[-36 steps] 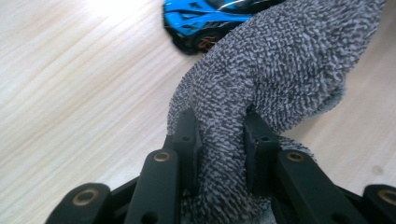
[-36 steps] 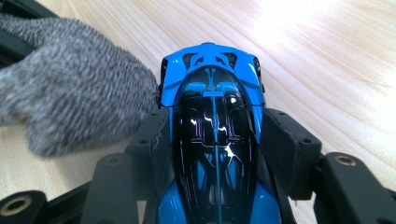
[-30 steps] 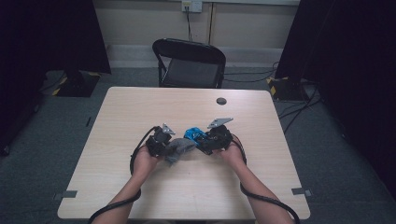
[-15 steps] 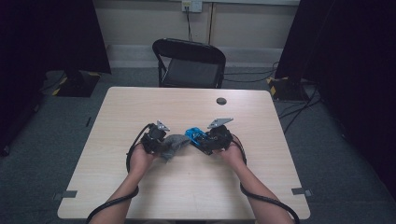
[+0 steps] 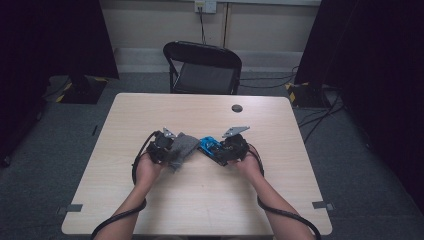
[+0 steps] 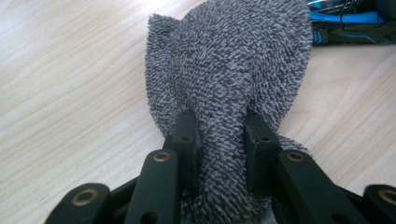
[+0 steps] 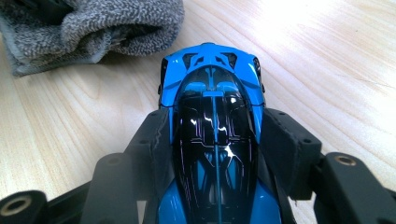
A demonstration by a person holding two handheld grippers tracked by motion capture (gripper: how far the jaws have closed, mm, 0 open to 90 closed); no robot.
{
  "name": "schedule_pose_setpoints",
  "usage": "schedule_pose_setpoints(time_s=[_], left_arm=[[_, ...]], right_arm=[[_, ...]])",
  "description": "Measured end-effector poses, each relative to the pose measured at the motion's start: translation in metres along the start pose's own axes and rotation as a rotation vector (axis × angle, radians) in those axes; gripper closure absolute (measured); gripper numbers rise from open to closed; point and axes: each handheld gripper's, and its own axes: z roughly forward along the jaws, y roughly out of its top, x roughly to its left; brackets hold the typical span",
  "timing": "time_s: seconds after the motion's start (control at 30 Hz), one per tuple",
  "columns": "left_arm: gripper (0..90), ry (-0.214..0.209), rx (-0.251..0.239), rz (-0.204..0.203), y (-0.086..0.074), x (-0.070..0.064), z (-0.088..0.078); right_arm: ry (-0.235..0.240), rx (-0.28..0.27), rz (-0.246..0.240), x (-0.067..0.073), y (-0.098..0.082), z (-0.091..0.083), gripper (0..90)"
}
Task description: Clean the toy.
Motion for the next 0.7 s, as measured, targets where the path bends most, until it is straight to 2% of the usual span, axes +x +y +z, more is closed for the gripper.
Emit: schedule_pose_setpoints(time_s=[0.23, 0.4, 0.57, 0.7], left_arm=[[70.4, -0.027, -0.020, 0.009, -0.002, -0.004, -0.009], [70.4, -0.040, -0.023, 0.037, -0.003, -0.011, -0.012], [70.4, -0.076, -0.028, 0.058, -0.006, -0.022, -0.013], [70.4, -0.105, -0.025, 0.093, -0.007, -0.034, -0.012]], right_arm=[[0.000, 0.001, -0.002, 0.000, 0.000, 0.000, 43.8], [-0.001, 0.008, -0.002, 0.000, 0.001, 0.000, 43.9], [-0.001, 0.010, -0.001, 0.000, 0.002, 0.000, 43.8], [0.000, 0.011, -0.002, 0.000, 0.002, 0.000, 43.8]])
